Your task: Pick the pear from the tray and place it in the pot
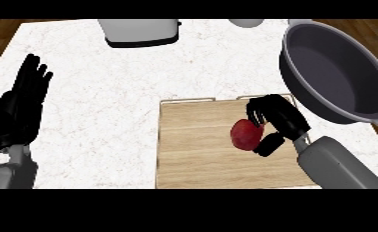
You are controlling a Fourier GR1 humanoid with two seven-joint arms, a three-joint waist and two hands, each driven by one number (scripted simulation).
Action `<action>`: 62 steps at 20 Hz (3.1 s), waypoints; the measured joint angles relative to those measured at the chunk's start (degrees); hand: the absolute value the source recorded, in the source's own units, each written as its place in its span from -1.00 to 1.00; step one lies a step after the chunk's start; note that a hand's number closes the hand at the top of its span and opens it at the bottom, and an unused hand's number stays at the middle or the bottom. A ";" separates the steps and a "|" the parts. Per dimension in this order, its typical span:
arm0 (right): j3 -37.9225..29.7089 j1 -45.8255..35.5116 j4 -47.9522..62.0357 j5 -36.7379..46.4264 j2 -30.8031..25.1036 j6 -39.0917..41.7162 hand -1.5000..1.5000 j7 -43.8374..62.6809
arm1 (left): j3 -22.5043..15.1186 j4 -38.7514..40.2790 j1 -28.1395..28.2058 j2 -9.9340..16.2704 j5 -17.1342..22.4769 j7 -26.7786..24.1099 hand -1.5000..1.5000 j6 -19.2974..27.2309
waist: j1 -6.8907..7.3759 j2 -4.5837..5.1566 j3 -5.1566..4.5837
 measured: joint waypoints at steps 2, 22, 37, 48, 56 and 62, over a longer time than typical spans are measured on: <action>-2.47 2.28 -5.29 -0.44 -0.31 -4.03 1.00 3.26 | 0.26 -0.34 0.43 0.16 0.22 0.05 0.00 -0.21 | -0.34 0.10 0.15; -34.75 20.98 -39.64 -6.98 -13.61 -11.18 1.00 23.20 | -1.66 1.61 -3.98 -2.84 -1.39 -1.24 0.00 -2.02 | 5.19 2.46 0.61; -40.55 9.88 -4.81 4.40 -12.61 -15.46 1.00 6.89 | -2.67 0.94 -6.20 -4.33 -2.83 0.66 0.00 -2.67 | 7.35 3.09 0.67; -43.18 -7.75 32.44 6.87 -8.33 -15.67 -1.00 -7.33 | -3.07 0.55 -6.54 -5.37 -3.78 0.65 0.00 -2.82 | 8.30 3.34 0.78; -48.52 -13.48 45.61 -0.23 -6.54 -4.10 -1.00 -19.02 | -2.54 1.26 -6.20 -5.58 -3.69 -0.38 0.00 -3.37 | 8.31 3.48 0.85; -56.50 -15.60 49.30 -9.05 -6.14 2.74 -1.00 -27.26 | -1.91 0.61 -6.31 -4.94 -3.41 0.62 0.00 -3.77 | 8.01 3.36 0.87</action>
